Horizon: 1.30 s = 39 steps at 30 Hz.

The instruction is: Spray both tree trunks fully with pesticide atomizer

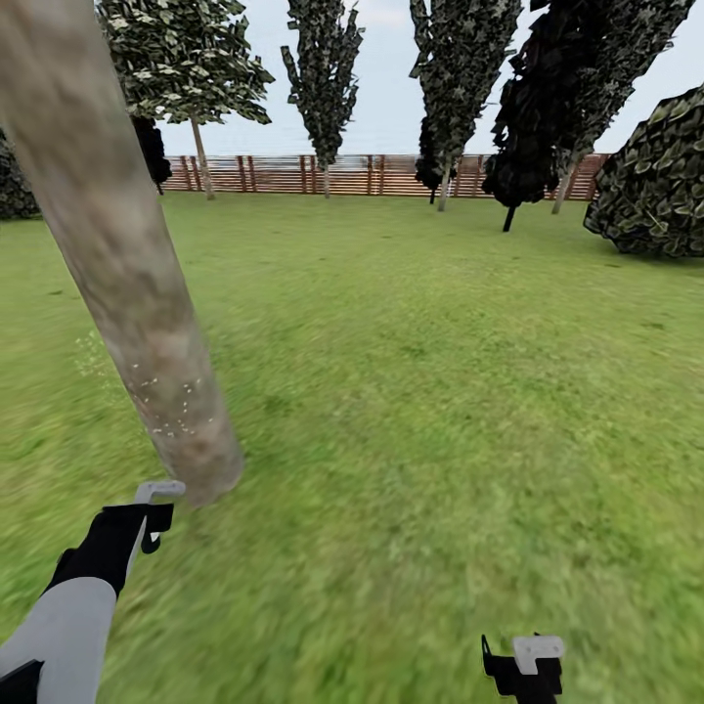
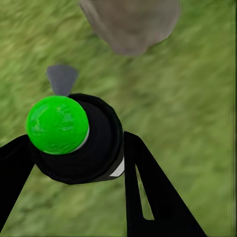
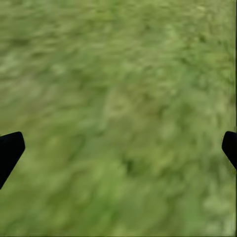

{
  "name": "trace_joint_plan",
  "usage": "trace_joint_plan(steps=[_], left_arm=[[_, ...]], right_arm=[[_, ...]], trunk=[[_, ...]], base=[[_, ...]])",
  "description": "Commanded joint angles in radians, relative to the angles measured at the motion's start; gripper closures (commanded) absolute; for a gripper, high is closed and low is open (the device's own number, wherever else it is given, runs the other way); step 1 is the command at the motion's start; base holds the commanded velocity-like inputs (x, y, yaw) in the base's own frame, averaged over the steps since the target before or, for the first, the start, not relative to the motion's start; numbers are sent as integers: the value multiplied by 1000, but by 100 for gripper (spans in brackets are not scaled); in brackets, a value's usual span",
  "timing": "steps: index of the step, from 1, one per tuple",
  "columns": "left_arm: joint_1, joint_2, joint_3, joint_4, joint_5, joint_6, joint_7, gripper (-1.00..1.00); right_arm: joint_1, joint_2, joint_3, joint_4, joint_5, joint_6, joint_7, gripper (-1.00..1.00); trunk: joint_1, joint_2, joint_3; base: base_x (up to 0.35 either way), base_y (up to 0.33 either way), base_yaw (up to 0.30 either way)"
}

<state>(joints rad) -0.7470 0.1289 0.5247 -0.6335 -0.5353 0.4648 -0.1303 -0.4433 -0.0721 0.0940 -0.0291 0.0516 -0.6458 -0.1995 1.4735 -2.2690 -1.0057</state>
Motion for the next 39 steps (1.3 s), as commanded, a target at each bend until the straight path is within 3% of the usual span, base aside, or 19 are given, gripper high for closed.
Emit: trace_joint_plan(steps=[1, 13, 25, 30, 39], left_arm=[[0, 0, 0, 0, 0, 0, 0, 100], [0, 4, 5, 0, -1, 0, 0, 100], [0, 8, 6, -2, -1, 0, 0, 100], [0, 8, 6, -2, -1, 0, 0, 100], [-13, 0, 0, -16, 3, 9, -13, 100]], right_arm=[[0, -3, 0, 0, 0, 0, 0, -100], [0, -2, 0, 0, -1, 0, 0, -100], [0, 0, 0, 0, 0, 0, 0, -100], [0, 0, 0, 0, 0, 0, 0, -100], [0, -6, 0, 0, -1, 0, -1, -100]], trunk=[[0, 0, 0], [0, 0, 0], [0, 0, 0], [0, 0, 0], [0, 0, 0]], base=[[220, -183, 5], [187, -215, 6], [47, -269, 252], [224, -201, 45], [100, -78, 193]])
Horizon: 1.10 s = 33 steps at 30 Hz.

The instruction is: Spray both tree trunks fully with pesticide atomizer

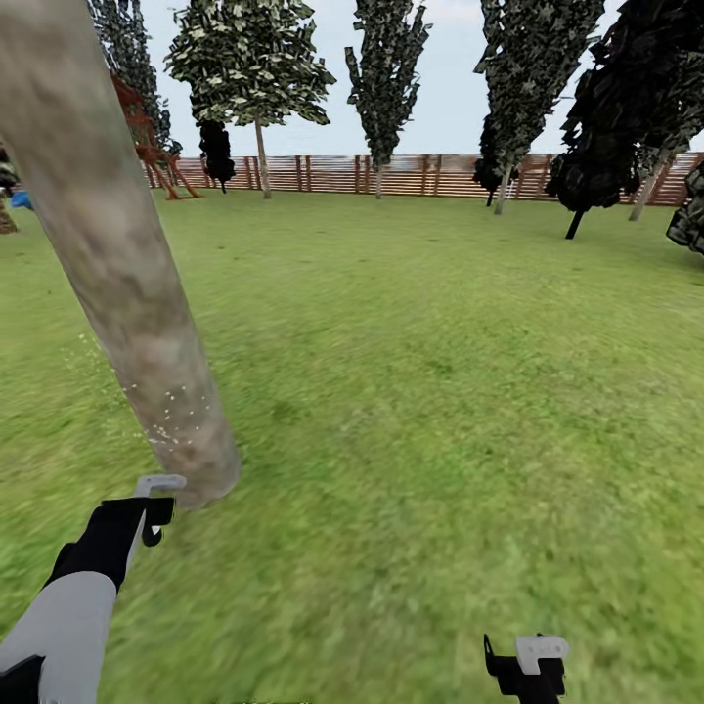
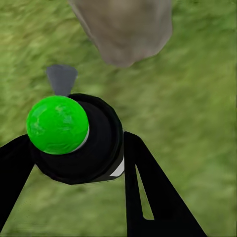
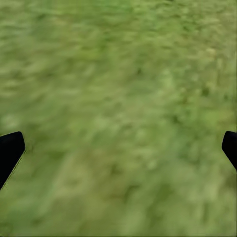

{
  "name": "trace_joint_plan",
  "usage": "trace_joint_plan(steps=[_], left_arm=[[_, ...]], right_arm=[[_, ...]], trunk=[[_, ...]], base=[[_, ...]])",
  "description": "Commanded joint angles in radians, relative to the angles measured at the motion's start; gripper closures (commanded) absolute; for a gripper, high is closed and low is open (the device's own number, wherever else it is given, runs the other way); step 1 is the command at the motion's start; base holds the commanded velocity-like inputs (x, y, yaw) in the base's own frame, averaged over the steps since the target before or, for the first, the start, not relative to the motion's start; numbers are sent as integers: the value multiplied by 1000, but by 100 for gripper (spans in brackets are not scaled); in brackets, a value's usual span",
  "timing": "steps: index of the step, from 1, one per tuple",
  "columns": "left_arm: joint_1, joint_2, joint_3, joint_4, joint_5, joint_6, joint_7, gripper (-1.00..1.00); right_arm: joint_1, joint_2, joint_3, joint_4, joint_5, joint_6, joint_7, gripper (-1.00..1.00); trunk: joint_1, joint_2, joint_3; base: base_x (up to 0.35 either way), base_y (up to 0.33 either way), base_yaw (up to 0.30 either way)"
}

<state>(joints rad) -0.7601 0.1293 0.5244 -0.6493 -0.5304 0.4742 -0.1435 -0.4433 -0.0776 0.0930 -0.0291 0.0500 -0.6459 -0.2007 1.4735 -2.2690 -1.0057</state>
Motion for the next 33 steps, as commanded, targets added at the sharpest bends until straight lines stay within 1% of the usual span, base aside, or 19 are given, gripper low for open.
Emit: trace_joint_plan(steps=[1, 4, 6, 7, 8, 11, 13, 15, 16, 17, 18, 20, 21, 22, 25, 27, 28, 31, 33], left_arm=[[-3, -1, 0, 0, -2, 2, 0, 100], [-41, -11, -2, -3, -4, 8, 0, 100], [-69, -8, -3, -3, -5, 9, -1, 100], [-94, -1, -3, -3, -7, 11, -3, 100], [-112, 17, -3, -3, -8, 12, -5, 100], [-139, 52, -3, -2, -8, 18, -18, 100], [-146, 61, -5, -3, -12, 59, -82, 100], [-149, 58, -32, -5, -15, 76, -129, 100], [-154, 61, -82, -8, -14, 86, -154, 100], [-161, 123, -132, -10, -14, 139, -190, 100], [-161, 174, -135, -10, -15, 144, -247, 100], [-162, 210, -136, -11, -17, 146, -303, 100], [-165, 219, -137, -14, -18, 147, -320, 100], [-167, 222, -138, -18, -18, 147, -332, 100], [-168, 213, -138, -20, -16, 147, -338, 100], [-172, 187, -149, -22, -16, 152, -338, 100], [-177, 176, -159, -30, -16, 169, -338, 100], [-182, 173, -168, -47, -16, 201, -339, 100], [-178, 180, -171, -61, -17, 209, -340, 100]], right_arm=[[0, -1, 1, 0, 0, 0, 0, -100], [0, -2, 1, 0, 0, 0, 0, -100], [0, -2, 1, 0, 0, 0, 0, -100], [0, -3, 1, 0, 1, 0, 0, -100], [0, -4, 1, 0, 1, 0, 0, -100], [0, -5, 1, 0, 1, 0, 0, -100], [0, -5, 1, 0, 1, 0, 0, -100], [0, -5, 1, 0, 1, 0, 0, -100], [0, -5, 1, 0, 1, 1, 0, -100], [0, -4, 1, 0, 1, 1, 0, -100], [0, -4, 1, 0, 1, 1, 0, -100], [0, -4, 1, 0, 1, 1, 0, -100], [0, -4, 1, 0, 1, 1, 0, -100], [0, -4, 1, 0, 1, 1, 0, -100], [0, -2, 1, 0, 1, 0, 0, -100], [0, -2, 1, 0, 1, 0, 0, -100], [0, -2, 1, 0, 1, 0, 0, -100], [0, -2, 1, 0, 1, 0, 0, -100], [0, -2, 1, 0, 1, 0, 0, -100]], trunk=[[0, 0, 0], [0, 0, 0], [0, 0, 0], [0, 0, 0], [0, 0, 0], [0, 0, 0], [0, 0, 0], [0, 0, 0], [0, 0, 0], [0, 0, 0], [0, 0, 0], [0, 0, 0], [0, 0, 0], [0, 0, 0], [0, 0, 0], [0, 0, 0], [0, 0, 0], [0, 0, 0], [0, 0, 0]], base=[[1, -1, 210], [0, 0, 51], [0, 0, 11], [0, 0, 2], [0, 0, 0], [0, 0, 0], [0, 0, 0], [0, 0, 0], [0, 0, 0], [0, 0, 0], [0, 0, 0], [0, 0, 0], [0, 0, 0], [0, 0, 0], [0, 0, 143], [0, 0, 253], [0, 0, 272], [0, 0, 275], [0, 0, 226]])
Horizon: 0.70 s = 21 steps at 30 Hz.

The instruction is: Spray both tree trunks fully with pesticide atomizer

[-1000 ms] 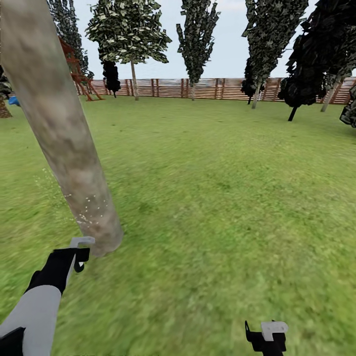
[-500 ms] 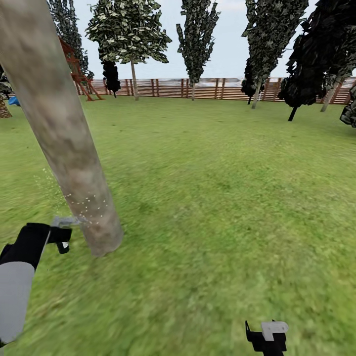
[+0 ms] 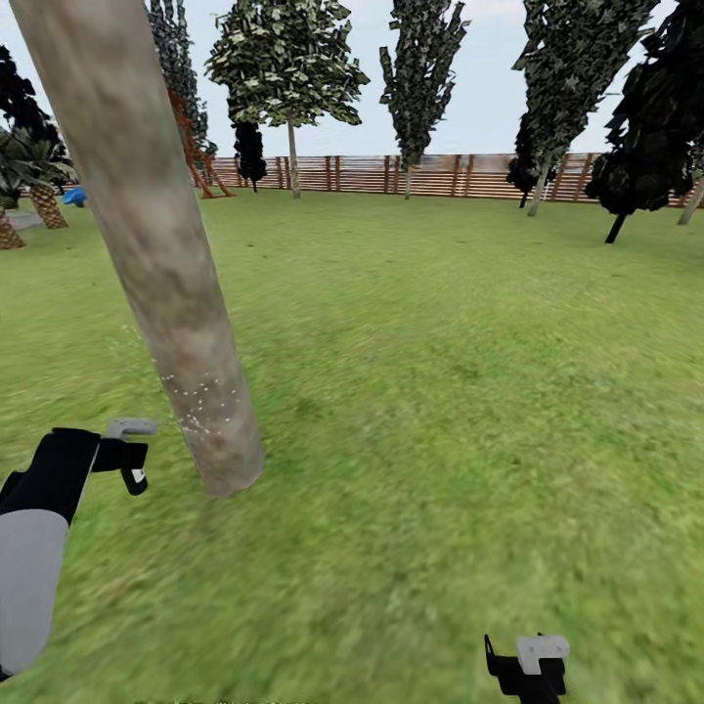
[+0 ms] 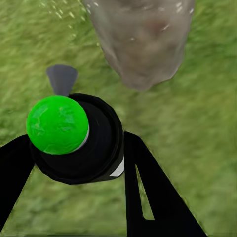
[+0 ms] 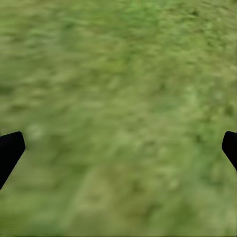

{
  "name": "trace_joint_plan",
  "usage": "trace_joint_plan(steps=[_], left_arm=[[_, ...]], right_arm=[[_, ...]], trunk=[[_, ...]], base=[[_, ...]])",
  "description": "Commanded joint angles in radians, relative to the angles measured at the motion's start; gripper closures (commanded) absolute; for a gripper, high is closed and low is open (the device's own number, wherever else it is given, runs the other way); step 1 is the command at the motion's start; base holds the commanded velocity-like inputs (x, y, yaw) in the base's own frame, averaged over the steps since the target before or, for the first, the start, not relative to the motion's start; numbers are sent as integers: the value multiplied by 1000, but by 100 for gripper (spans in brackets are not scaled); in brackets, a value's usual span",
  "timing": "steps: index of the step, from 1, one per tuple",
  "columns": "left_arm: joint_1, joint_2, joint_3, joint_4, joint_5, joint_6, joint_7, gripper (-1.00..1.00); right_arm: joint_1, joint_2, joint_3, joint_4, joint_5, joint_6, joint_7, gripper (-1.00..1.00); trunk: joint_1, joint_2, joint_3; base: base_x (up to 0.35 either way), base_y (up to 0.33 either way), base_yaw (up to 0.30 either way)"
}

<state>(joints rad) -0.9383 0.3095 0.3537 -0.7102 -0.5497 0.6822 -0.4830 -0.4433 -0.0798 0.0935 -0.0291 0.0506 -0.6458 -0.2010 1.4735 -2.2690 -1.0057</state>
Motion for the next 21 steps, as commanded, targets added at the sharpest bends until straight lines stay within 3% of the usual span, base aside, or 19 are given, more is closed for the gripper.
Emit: trace_joint_plan(steps=[1, 8, 12, 16, 21], left_arm=[[4, 2, 0, -12, 2, 2, -1, 100], [-2, -10, -4, -59, 4, 5, -2, 100], [-5, -11, -39, -78, 6, 38, -4, 100], [-6, 7, -48, -100, 3, 53, -5, 100], [-2, -9, -88, -104, 8, 55, -5, 100]], right_arm=[[0, 0, 0, 0, 0, 0, 0, -100], [0, -3, 0, 0, 0, 0, 1, -100], [0, -3, 0, 0, 0, 1, 0, -100], [0, -2, 0, 0, 0, 1, 0, -100], [0, -1, 0, 0, 0, 1, 0, -100]], trunk=[[0, 0, 0], [0, 0, 0], [0, 0, 0], [0, 0, 0], [0, 0, 0]], base=[[45, 0, 91], [169, 27, 13], [6, 1, 0], [0, 0, 0], [0, -60, 0]])
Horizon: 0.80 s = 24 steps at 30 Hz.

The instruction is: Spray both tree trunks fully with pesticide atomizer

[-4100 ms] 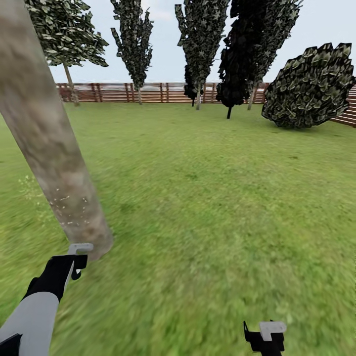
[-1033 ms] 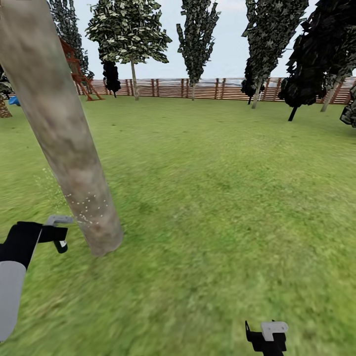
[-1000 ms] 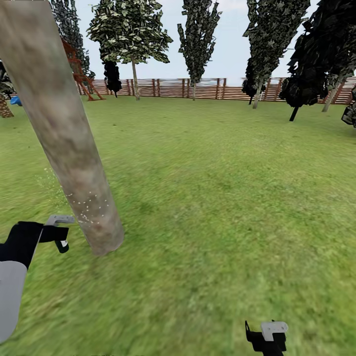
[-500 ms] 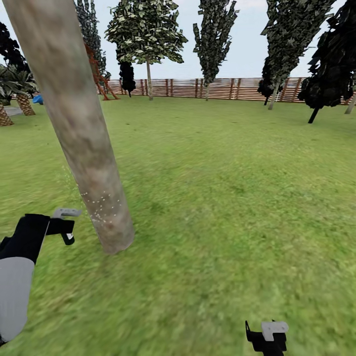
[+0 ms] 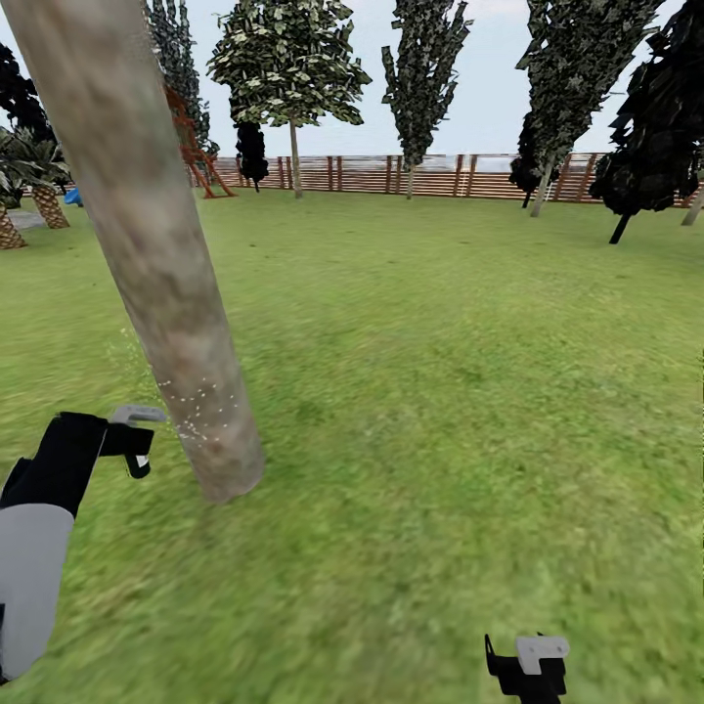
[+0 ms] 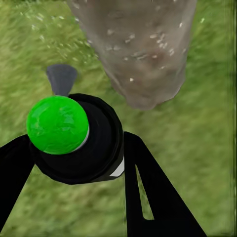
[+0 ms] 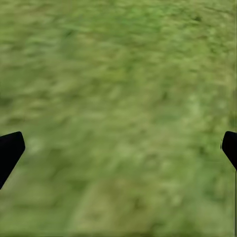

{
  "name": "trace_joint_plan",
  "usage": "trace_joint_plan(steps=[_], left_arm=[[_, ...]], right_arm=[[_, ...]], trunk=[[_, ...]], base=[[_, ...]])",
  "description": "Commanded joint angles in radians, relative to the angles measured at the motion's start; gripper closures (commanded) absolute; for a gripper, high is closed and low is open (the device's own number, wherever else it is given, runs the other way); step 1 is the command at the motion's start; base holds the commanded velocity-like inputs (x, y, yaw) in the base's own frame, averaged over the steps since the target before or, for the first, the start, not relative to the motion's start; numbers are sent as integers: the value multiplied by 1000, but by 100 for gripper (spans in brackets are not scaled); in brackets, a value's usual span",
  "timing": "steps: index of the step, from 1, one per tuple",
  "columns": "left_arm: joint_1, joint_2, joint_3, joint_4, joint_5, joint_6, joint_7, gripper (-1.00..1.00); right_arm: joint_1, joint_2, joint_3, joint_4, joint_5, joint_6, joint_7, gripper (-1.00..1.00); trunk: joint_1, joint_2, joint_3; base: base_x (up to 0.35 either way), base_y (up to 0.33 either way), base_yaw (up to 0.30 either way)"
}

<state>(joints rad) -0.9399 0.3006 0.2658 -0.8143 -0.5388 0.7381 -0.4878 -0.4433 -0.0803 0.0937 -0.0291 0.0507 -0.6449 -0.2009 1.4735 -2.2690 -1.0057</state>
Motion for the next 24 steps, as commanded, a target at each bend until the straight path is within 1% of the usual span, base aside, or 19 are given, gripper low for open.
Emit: trace_joint_plan(steps=[1, 3, 6, 7, 8, 10, 24], left_arm=[[-2, -5, -5, 0, -2, -1, 0, 100], [-4, -11, -8, 0, 0, 0, -2, 100], [-5, -14, -8, 1, 2, 3, -4, 100], [-5, -15, -6, 1, 5, 4, -5, 100], [-5, -20, -6, 1, 19, 4, -7, 100], [-5, -24, -6, 1, 28, 5, -6, 100], [-3, -23, 1, 1, 30, 10, -5, 100]], right_arm=[[0, 0, 0, 0, 0, 0, 0, -100], [0, 0, 0, 0, 0, 0, 0, -100], [0, 2, 0, 0, 0, -1, 0, -100], [0, 2, 0, 0, 0, -1, 0, -100], [0, 1, 0, 0, 0, -1, 0, -100], [0, 0, 0, 0, 0, -1, 1, -100], [0, -1, 0, 0, 0, -1, 0, -100]], trunk=[[0, 0, 0], [0, 0, 0], [0, 0, 0], [0, 0, 0], [0, 0, 0], [0, 0, 0], [0, 0, 0]], base=[[0, -225, 14], [17, -252, 78], [59, -264, 215], [69, -266, 265], [46, -268, 222], [19, -269, 93], [-1, -272, 5]])
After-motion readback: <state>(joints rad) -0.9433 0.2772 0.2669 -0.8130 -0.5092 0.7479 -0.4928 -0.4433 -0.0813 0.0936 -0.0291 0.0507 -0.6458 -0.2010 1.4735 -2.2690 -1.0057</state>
